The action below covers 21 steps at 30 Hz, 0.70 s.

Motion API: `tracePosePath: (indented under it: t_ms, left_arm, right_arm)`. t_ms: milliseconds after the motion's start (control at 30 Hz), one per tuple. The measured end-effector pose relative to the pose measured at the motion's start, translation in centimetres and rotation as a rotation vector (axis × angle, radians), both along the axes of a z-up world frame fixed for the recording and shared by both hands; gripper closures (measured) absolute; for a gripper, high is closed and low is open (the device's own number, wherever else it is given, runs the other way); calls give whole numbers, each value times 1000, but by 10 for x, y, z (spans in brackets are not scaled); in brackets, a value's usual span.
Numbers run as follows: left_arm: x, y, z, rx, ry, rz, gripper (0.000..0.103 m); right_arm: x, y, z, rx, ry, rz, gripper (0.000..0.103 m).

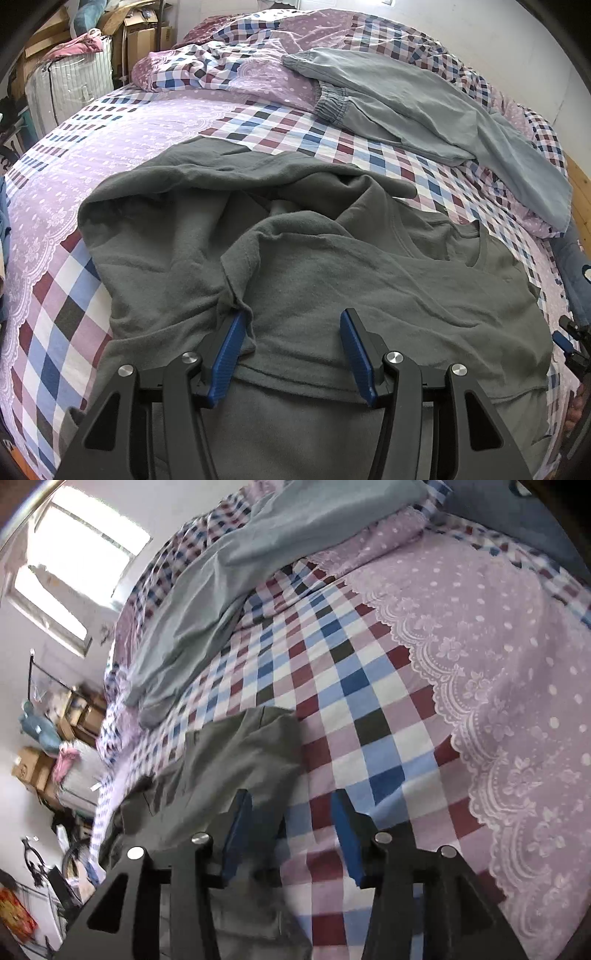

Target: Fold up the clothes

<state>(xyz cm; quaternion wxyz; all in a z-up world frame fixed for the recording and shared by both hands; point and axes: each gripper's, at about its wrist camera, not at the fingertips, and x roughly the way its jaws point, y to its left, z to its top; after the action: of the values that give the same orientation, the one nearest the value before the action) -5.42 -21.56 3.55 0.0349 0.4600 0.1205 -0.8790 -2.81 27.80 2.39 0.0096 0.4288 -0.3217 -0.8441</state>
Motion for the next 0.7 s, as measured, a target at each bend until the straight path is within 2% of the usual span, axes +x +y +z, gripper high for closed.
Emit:
tracePosePath:
  t_ms: [100, 233, 333, 367, 400, 433, 533, 700]
  left_arm:
    - [0, 0, 1, -1, 1, 1, 46]
    - [-1, 2, 0, -12, 0, 8, 46]
    - [-1, 4, 0, -30, -1, 1, 46]
    - [-1, 4, -1, -32, -1, -1, 46]
    - [-2, 5, -1, -36, -1, -3, 46]
    - [-2, 5, -1, -40, -1, -4, 46]
    - [-2, 7, -2, -56, -1, -7, 45]
    - [-1, 11, -2, -79, 2, -10, 45]
  right_arm:
    - [-25, 4, -4, 34, -7, 13, 54]
    - [-65, -1, -17, 84, -36, 83, 54]
    - [-86, -10, -19, 159, -25, 146, 56]
    - [-91, -14, -19, 189, -18, 168, 60]
    - [-94, -15, -19, 209, -23, 177, 95]
    - [-96, -16, -19, 230, -28, 186, 102]
    - [-105, -20, -19, 298, -41, 210, 103]
    - [-126, -46, 5, 517, -25, 246, 103]
